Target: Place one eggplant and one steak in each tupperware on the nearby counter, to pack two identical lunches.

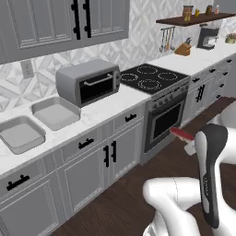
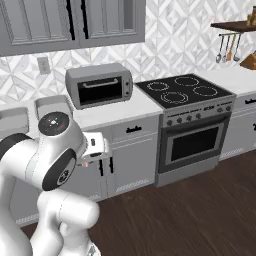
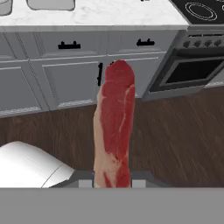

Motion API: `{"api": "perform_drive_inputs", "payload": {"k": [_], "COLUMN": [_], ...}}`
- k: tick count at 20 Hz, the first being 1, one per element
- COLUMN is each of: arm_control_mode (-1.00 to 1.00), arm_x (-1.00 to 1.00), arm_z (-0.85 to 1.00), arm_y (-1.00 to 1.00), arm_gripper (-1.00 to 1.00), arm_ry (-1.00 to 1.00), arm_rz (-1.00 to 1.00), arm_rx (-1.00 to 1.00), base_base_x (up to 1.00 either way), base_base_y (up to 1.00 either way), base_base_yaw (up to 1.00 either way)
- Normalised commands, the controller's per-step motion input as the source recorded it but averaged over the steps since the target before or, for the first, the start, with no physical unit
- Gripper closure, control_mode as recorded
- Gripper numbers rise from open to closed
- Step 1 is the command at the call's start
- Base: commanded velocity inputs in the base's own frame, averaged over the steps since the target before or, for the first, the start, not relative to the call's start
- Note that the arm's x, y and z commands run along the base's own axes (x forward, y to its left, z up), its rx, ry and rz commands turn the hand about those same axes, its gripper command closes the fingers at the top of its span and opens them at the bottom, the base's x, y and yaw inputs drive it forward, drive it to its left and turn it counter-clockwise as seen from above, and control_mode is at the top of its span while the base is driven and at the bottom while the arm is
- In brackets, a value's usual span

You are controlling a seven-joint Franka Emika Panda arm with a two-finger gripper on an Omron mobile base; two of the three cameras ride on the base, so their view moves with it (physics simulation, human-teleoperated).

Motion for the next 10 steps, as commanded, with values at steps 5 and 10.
{"api": "perform_drive_inputs", "payload": {"k": [5, 10], "arm_control_mode": [1.00, 1.00], "arm_x": [0.00, 0.00], "arm_z": [0.00, 0.00], "arm_y": [0.00, 0.00], "arm_gripper": [1.00, 1.00], "arm_ry": [0.00, 0.00], "arm_rz": [0.00, 0.00], "arm_rx": [0.00, 0.00], "base_base_x": [0.74, 1.00], "base_base_y": [0.41, 0.49], "base_base_yaw": [0.65, 0.44]}}
